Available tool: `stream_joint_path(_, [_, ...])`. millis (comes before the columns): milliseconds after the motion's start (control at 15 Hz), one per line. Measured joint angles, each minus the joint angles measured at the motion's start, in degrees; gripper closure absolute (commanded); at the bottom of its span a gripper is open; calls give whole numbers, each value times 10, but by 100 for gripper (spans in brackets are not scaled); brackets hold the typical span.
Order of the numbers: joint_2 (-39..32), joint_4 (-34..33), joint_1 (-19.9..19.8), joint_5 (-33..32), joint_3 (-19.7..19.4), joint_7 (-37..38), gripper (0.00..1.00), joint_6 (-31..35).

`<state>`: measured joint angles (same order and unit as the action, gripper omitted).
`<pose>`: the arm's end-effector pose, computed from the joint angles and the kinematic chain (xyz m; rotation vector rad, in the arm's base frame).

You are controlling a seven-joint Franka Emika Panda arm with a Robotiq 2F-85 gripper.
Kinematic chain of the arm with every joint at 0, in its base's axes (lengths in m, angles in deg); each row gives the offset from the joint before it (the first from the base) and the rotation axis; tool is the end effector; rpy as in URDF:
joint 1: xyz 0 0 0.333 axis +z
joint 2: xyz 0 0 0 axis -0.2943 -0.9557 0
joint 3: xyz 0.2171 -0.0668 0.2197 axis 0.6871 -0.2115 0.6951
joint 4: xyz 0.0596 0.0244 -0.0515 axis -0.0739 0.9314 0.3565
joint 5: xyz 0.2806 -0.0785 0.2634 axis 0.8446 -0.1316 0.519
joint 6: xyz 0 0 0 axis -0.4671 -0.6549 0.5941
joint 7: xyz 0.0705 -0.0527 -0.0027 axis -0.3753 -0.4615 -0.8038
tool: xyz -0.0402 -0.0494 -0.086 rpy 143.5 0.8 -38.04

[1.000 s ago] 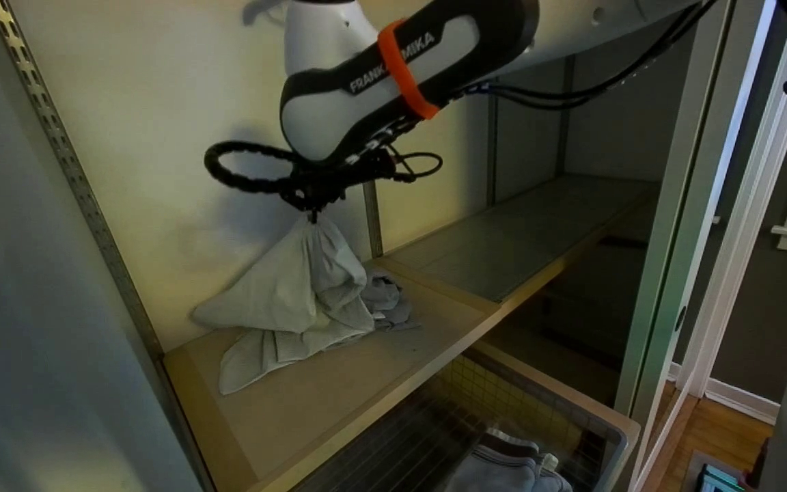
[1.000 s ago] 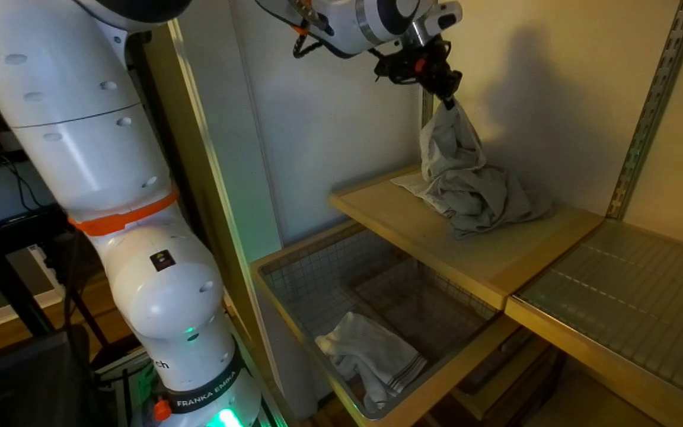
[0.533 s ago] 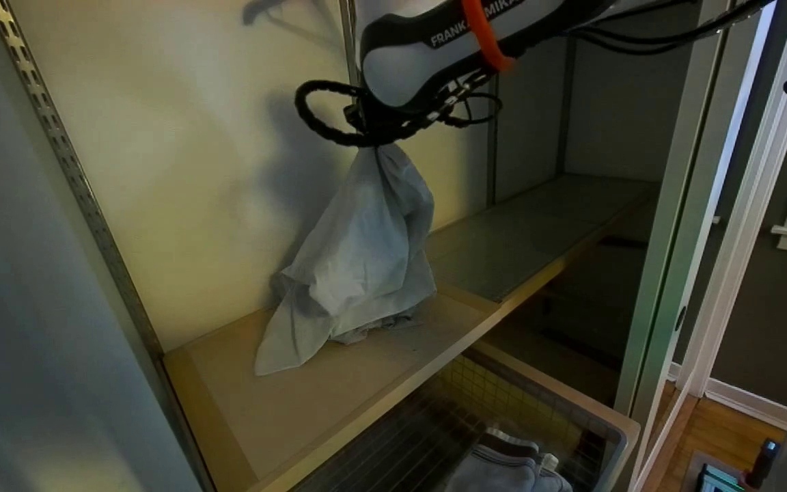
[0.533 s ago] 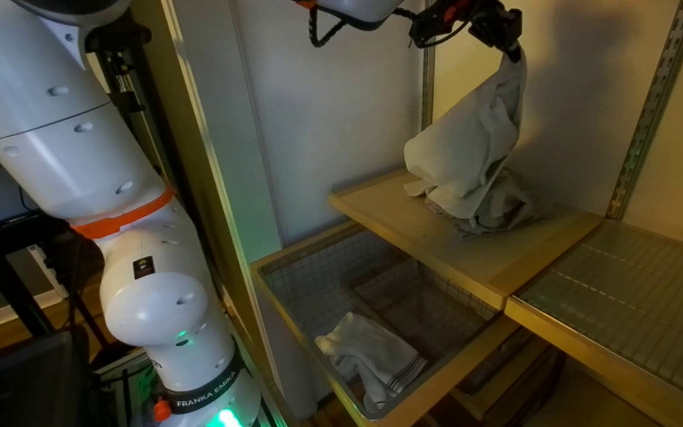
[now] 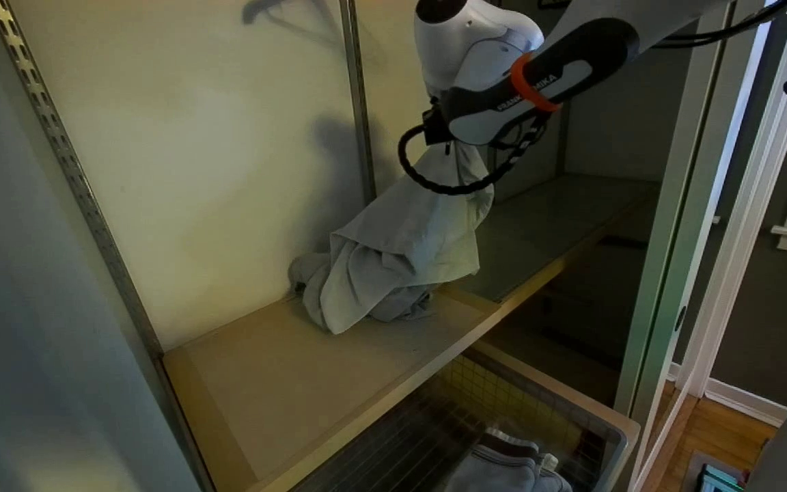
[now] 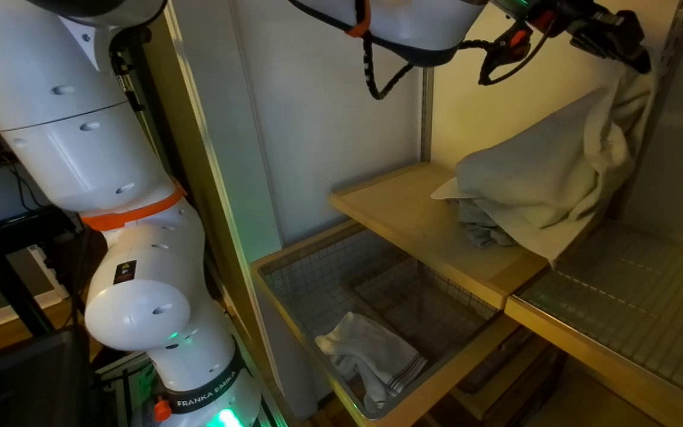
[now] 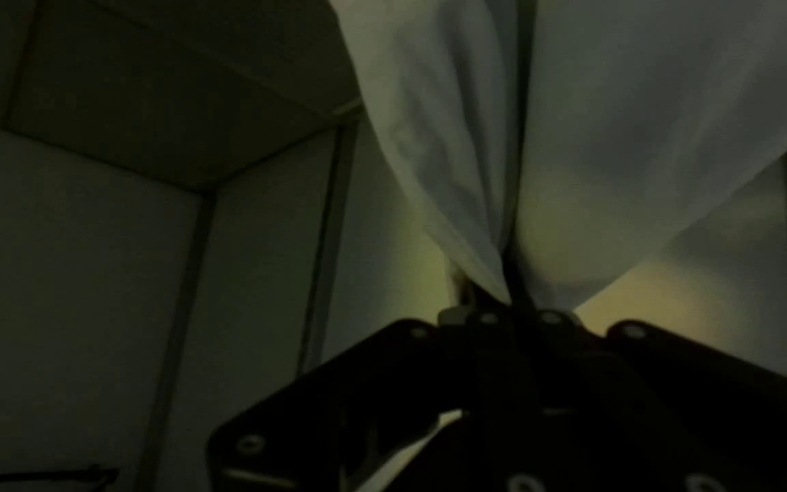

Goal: Move the towel on the left to the right on the shelf

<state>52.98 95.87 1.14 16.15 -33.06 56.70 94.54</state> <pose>0.5397 -0.1876 0.6201 2.2051 -0.9394 1.1074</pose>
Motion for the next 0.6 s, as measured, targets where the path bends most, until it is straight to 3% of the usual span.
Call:
stream_joint_path(400, [-25,-22,-15,-163,-53,183,97,-33])
stream_joint_path(600, [-41,-31,-15,-179,-59,211,97,-44])
